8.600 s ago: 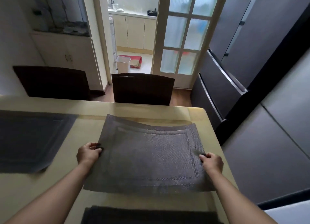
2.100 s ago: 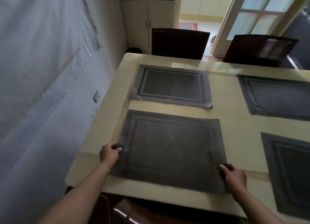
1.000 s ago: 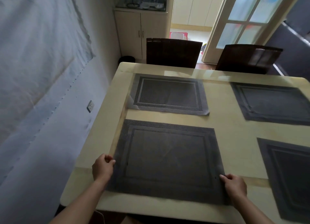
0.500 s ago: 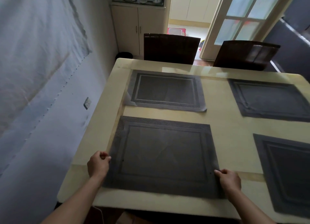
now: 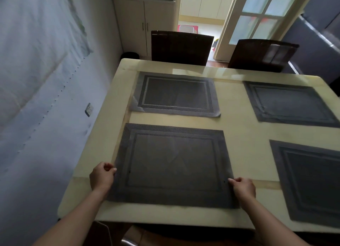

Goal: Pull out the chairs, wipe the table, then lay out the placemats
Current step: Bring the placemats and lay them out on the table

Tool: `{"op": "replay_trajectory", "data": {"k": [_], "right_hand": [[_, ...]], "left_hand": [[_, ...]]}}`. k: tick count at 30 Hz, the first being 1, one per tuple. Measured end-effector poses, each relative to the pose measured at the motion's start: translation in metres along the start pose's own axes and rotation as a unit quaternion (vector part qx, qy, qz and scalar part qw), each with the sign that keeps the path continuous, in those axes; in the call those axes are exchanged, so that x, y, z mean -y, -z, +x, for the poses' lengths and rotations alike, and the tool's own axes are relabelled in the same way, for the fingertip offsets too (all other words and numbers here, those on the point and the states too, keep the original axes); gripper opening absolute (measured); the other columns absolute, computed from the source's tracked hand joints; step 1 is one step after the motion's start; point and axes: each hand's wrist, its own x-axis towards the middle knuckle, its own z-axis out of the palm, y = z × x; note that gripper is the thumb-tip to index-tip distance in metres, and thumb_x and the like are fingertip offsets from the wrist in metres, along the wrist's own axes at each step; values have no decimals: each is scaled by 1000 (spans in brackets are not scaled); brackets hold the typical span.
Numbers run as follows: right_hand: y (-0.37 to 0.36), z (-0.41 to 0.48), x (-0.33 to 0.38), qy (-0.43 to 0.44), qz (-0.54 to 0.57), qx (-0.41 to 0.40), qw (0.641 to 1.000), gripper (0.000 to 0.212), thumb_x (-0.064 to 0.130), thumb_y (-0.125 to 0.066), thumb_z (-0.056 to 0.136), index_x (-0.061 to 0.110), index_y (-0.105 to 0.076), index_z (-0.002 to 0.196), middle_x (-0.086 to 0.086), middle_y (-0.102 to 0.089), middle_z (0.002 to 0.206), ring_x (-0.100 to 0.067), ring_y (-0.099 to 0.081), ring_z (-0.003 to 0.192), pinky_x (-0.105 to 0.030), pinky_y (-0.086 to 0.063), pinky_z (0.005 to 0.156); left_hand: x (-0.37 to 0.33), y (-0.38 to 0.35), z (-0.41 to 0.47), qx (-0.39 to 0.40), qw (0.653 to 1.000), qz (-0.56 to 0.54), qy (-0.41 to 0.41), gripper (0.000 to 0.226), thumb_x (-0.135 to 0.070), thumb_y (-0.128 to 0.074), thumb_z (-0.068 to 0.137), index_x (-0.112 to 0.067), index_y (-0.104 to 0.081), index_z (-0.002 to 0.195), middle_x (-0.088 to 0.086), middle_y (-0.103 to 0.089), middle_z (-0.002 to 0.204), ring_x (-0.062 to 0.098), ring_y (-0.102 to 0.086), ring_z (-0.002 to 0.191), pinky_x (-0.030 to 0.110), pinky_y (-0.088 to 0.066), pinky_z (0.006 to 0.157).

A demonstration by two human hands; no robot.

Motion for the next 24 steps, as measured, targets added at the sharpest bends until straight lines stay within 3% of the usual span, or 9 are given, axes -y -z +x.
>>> {"op": "replay_trajectory", "data": {"k": [14,20,22,24], "right_hand": [[-3,1,4,9,-69,-10,998,21,27,-66,86,7,-66,89,-16,-68,98,-33,-61,93,-29,-38,68],[-2,-3,6,19,-78,-20,997,21,26,-65,88,5,-62,91,-19,-66,101,-34,-59,95,-33,-40,72],[-1,-7,6,37,-86,-32,995,23,24,-66,86,4,-59,96,-20,-63,104,-36,-57,98,-35,-42,76],[-3,-11,4,112,-128,-51,984,31,20,-68,83,6,-58,109,-21,-56,109,-38,-53,103,-37,-43,85]], "left_hand": [[-3,-4,-1,10,998,60,-12,10,-8,-70,81,-5,-63,87,16,-69,95,33,-61,90,29,-39,70],[1,-3,1,24,997,76,-21,12,-10,-70,81,-8,-62,90,14,-68,97,32,-61,90,32,-47,74],[3,-2,1,26,993,99,-54,20,-6,-69,80,-8,-63,98,16,-64,103,33,-59,93,38,-51,81],[5,-2,-3,42,982,131,-133,36,-1,-67,79,-9,-64,114,16,-60,115,33,-54,104,40,-47,91]]}}
